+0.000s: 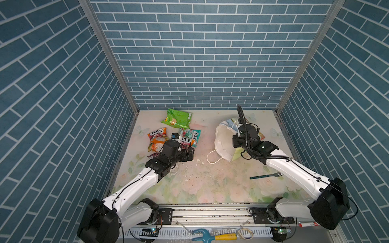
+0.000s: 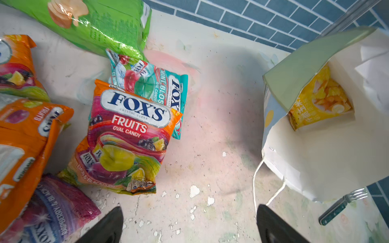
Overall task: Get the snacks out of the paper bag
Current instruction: 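Move the open left gripper back toward the paper bag opening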
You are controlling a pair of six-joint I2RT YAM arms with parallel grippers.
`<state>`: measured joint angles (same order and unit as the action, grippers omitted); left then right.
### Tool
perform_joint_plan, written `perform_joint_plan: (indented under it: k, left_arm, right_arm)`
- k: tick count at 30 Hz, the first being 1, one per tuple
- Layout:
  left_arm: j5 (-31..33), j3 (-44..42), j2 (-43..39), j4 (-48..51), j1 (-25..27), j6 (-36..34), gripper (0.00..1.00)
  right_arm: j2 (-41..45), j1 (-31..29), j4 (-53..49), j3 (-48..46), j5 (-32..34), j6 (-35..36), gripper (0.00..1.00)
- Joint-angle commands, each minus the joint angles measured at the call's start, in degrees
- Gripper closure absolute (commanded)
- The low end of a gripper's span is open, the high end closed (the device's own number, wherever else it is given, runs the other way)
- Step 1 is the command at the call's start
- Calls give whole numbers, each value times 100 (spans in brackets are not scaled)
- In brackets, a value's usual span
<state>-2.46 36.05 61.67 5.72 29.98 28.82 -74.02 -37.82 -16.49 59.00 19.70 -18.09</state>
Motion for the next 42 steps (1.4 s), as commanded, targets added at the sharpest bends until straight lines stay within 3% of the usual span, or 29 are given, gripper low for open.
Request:
perform_joint_plan:
  k: [1,6,16,31,35,42]
  left_arm:
    - [28,-288,79,-766,100,-133,0]
    - [-174,-624,341,-1416,212,-334,0]
    - [-218,-903,228,-1689,316,-328,0]
    - [-720,-928,59,-1828,336,230,1]
    - [-540,-894,54,-1882,429,494,3]
    - [-604,-1109,52,-2955,708,704,9]
  right_arm:
    - [137,22,-7,-164,-18,250,100]
    - [268,29,210,-482,-112,783,100]
    - [761,23,421,-1017,-690,1479,100]
    - [678,33,-512,-504,-897,1967,100]
    - [765,36,-675,-407,-1075,1957,100]
    - [1119,59,-923,-440,-1145,2133,100]
